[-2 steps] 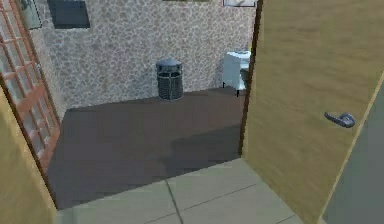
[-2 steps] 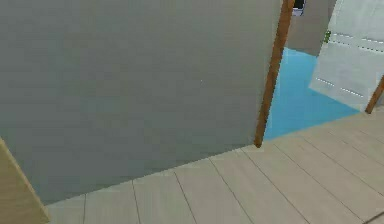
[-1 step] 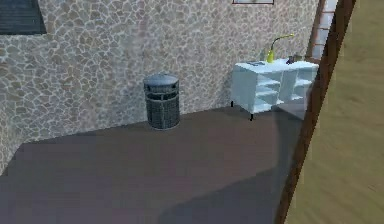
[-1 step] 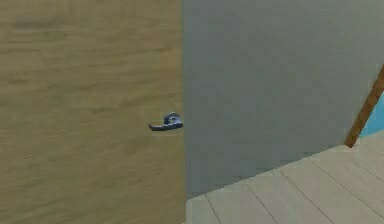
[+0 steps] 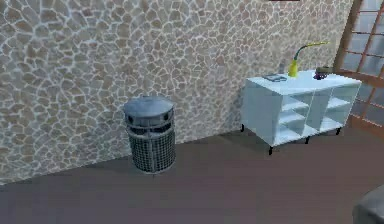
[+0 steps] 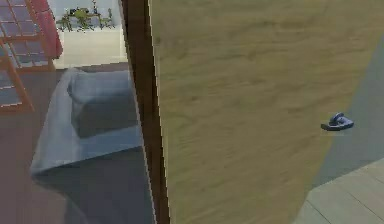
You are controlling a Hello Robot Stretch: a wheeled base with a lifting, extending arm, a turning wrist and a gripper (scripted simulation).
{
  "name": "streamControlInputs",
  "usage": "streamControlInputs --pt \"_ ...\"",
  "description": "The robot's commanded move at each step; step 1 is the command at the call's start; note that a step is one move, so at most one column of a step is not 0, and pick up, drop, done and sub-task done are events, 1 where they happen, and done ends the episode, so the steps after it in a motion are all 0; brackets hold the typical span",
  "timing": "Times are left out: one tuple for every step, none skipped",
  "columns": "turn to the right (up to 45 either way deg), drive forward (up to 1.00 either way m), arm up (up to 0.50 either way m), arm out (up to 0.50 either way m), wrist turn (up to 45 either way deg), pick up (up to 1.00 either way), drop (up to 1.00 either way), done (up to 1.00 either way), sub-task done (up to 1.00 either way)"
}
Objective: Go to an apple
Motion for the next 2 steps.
streamControlInputs --pt "39.0 0.00 0.00 0.00 0.0 0.00 0.00 0.00 0.00" --pt "0.0 0.05 0.00 0.00 0.0 0.00 0.00 0.00 0.00"
